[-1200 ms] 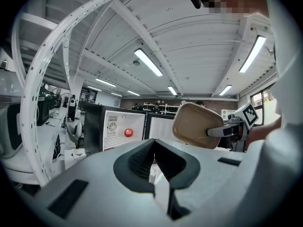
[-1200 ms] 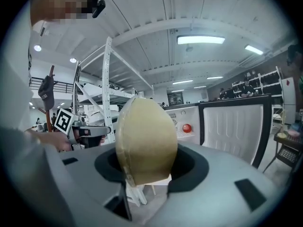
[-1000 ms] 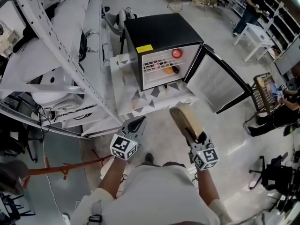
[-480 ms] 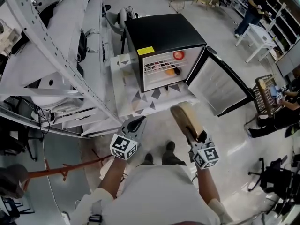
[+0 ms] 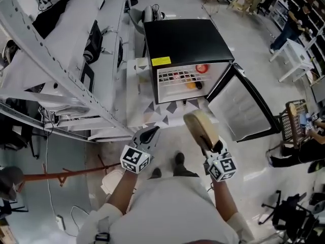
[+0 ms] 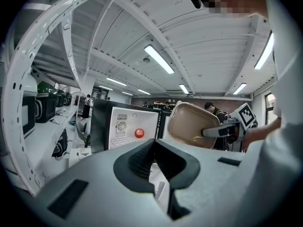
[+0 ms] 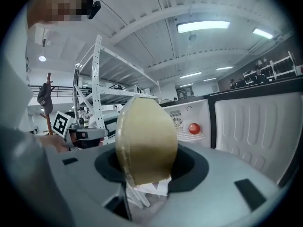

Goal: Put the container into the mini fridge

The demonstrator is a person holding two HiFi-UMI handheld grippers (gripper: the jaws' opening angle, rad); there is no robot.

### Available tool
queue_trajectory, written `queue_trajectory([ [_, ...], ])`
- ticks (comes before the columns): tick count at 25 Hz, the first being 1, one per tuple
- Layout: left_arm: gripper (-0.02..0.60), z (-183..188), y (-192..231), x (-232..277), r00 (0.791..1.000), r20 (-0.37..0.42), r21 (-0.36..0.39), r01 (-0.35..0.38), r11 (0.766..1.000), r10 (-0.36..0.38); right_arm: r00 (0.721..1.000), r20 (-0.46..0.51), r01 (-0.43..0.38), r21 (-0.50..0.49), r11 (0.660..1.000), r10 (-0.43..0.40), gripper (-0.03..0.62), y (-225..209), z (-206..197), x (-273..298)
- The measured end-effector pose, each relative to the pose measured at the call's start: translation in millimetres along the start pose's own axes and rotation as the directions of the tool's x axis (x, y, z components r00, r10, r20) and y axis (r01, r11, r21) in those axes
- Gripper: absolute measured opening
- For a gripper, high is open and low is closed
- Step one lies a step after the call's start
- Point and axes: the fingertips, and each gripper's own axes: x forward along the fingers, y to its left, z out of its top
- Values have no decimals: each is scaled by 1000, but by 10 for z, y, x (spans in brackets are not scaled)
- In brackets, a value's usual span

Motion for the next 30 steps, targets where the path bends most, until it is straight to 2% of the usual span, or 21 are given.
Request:
queue_trajectory([
  [9, 5, 81, 52, 398, 993, 3, -14, -116, 993, 116, 991, -41, -124, 60, 990, 127, 209, -550, 39, 511],
  [17, 5, 86, 96, 625, 976, 4, -38, -216, 976, 216, 951, -142, -253, 148, 956, 273, 210, -815, -143, 1060],
  [25, 5, 17, 129, 781, 954, -7, -49, -299, 953, 299, 918, -153, -320, 262, 910, 366, 209, -968, -216, 1565],
  [30, 5, 0, 127, 862, 946, -9, -52, -325, 944, 325, 908, -151, -324, 340, 883, 391, 209, -1019, -309, 1872],
])
